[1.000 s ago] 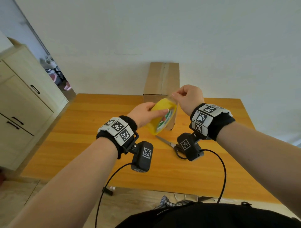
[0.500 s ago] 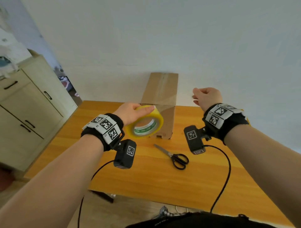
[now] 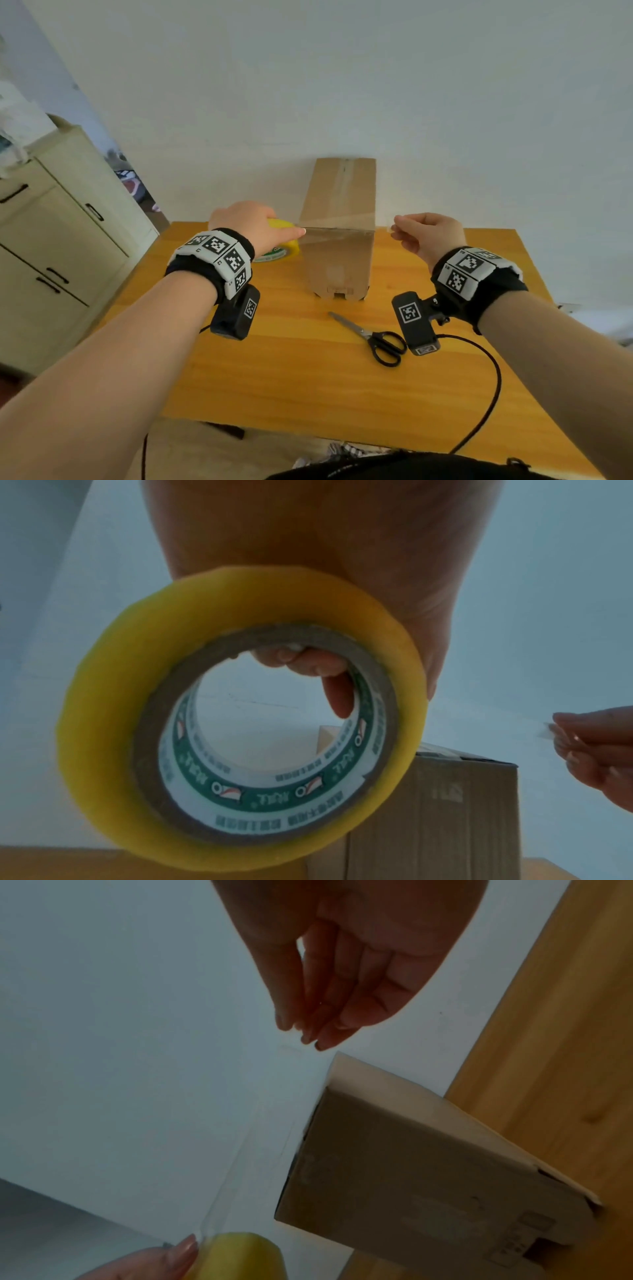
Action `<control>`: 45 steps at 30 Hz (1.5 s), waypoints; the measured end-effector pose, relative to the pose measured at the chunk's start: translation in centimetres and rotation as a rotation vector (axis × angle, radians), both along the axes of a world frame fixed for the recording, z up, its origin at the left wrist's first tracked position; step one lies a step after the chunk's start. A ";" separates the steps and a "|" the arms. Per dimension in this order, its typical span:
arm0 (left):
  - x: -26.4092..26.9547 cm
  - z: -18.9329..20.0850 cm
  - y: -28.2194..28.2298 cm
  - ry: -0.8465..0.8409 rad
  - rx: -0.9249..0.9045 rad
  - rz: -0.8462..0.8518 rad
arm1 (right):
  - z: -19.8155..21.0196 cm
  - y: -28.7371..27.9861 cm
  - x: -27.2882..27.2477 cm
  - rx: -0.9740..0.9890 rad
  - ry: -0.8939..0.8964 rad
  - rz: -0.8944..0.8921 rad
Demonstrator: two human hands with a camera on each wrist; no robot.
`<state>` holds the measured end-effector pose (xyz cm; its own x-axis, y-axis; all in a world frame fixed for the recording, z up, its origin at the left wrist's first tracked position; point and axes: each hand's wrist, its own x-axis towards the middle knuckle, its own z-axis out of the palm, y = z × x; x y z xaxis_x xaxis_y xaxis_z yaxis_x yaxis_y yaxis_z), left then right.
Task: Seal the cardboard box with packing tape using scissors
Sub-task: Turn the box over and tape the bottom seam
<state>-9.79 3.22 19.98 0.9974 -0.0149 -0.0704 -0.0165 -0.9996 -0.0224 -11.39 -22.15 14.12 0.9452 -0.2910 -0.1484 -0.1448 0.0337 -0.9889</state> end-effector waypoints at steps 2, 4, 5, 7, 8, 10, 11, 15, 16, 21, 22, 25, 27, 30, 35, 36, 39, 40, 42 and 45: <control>0.7 0.1 0.5 0.011 0.009 -0.024 | -0.2 0.6 0.1 0.018 0.017 -0.025; 1.4 0.2 0.9 0.019 0.017 -0.049 | -0.4 1.2 0.2 0.019 0.027 -0.069; 1.7 0.2 1.1 0.023 0.024 -0.064 | -0.6 1.5 0.2 0.012 0.028 -0.095; 2.4 0.0 1.5 0.035 0.045 -0.097 | -0.9 2.1 0.3 -0.030 0.039 -0.149; 2.7 -0.2 1.6 0.041 0.056 -0.114 | -1.0 2.3 0.4 -0.064 0.052 -0.177; 3.4 -0.4 1.7 0.032 0.078 -0.153 | -1.2 2.6 0.4 -0.141 0.091 -0.227; 3.7 -0.6 1.7 0.028 0.091 -0.169 | -1.2 2.8 0.4 -0.174 0.105 -0.250; 5.0 -1.0 1.7 0.039 0.138 -0.213 | -1.2 3.4 0.3 -0.274 0.116 -0.297; 5.3 -1.1 1.8 0.039 0.137 -0.218 | -1.1 3.5 0.3 -0.292 0.117 -0.302; 6.2 -1.1 1.9 0.062 0.186 -0.236 | -0.9 4.1 0.4 -0.332 0.127 -0.320; 6.2 -1.1 1.8 0.063 0.196 -0.241 | -0.9 4.0 0.4 -0.332 0.124 -0.323; 6.2 -1.4 1.9 0.050 0.188 -0.257 | -0.9 3.8 0.5 -0.333 0.117 -0.319; 6.1 -1.9 2.1 0.034 0.190 -0.273 | -0.9 3.7 0.5 -0.323 0.115 -0.306; 6.1 -2.2 2.2 0.006 0.192 -0.298 | -0.8 3.6 0.4 -0.313 0.111 -0.297; 6.1 -2.3 2.3 -0.039 0.212 -0.297 | -0.8 3.8 0.5 -0.302 0.120 -0.305; 6.1 -2.2 2.3 -0.043 0.215 -0.296 | -0.9 3.8 0.6 -0.303 0.125 -0.307; 6.1 -2.2 2.2 -0.042 0.214 -0.296 | -0.9 3.9 0.7 -0.296 0.128 -0.310; 6.1 -2.2 2.2 -0.044 0.213 -0.297 | -1.0 4.0 0.7 -0.296 0.125 -0.309; 6.2 -2.3 2.1 -0.051 0.212 -0.301 | -0.9 4.2 0.7 -0.298 0.120 -0.309; 6.4 -2.6 2.2 -0.056 0.213 -0.306 | -0.8 4.4 0.8 -0.286 0.112 -0.302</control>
<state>-3.38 5.41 17.41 0.9515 -0.3037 -0.0500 -0.3066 -0.9214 -0.2388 -10.63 -17.76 13.34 0.7936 -0.5968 -0.1184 -0.2778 -0.1823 -0.9432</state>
